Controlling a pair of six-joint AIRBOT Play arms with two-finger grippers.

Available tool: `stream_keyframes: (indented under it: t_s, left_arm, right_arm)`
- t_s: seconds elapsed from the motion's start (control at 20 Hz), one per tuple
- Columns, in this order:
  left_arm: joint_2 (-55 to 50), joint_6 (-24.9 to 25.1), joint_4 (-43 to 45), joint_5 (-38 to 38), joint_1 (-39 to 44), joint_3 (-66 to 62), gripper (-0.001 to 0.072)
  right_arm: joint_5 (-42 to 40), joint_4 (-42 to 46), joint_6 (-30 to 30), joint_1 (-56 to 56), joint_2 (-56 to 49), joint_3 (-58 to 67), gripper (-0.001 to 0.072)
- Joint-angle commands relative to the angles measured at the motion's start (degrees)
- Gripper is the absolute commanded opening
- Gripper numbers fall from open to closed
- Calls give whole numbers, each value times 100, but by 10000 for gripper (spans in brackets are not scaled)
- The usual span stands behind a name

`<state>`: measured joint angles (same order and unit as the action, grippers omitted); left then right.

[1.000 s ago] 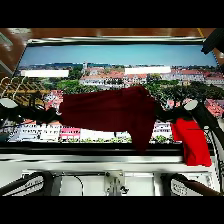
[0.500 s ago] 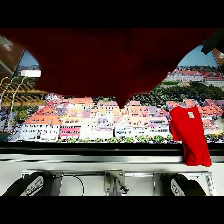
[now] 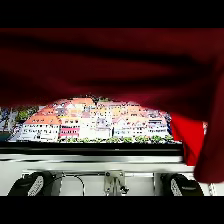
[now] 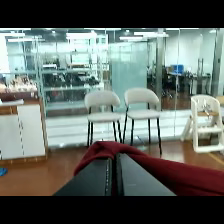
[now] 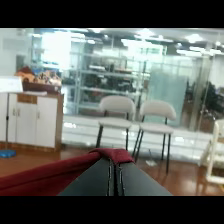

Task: Fold the shirts.

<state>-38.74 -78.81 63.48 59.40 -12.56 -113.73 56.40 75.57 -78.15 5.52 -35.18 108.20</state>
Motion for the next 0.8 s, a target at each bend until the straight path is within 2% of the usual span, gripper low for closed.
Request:
stream_keyframes:
  t_s: [0.0,0.15,0.2,0.3,0.4,0.45,0.6,0.65,0.75]
  left_arm:
    - [155,-55,404,686,-4,190,31]
    - [109,-57,667,1329,-4,192,31]
    - [63,-61,726,1657,-7,192,31]
    - [-42,-396,769,2385,-4,428,31]
    - [-57,-487,772,2870,-4,1198,31]
    - [-52,-487,769,2966,-4,1733,31]
    - [-125,-487,754,2944,-4,3718,32]
    - [-227,-490,752,2750,-4,4387,32]
    - [-612,-490,750,1893,-4,5313,32]
  right_arm:
    - [564,299,-131,-4,63,59,59]
    - [1012,299,-155,-4,-68,59,58]
    - [1412,295,-177,-4,-179,57,58]
    - [2660,299,-173,-4,-623,57,58]
    - [3803,299,-151,-4,-1266,-120,59]
    - [4009,297,-155,-4,-1580,-404,58]
    - [3397,247,-280,-4,-2371,-1620,58]
    - [2962,85,-282,-7,-2671,-2070,58]
    - [1971,-151,-282,-195,-3340,-2649,58]
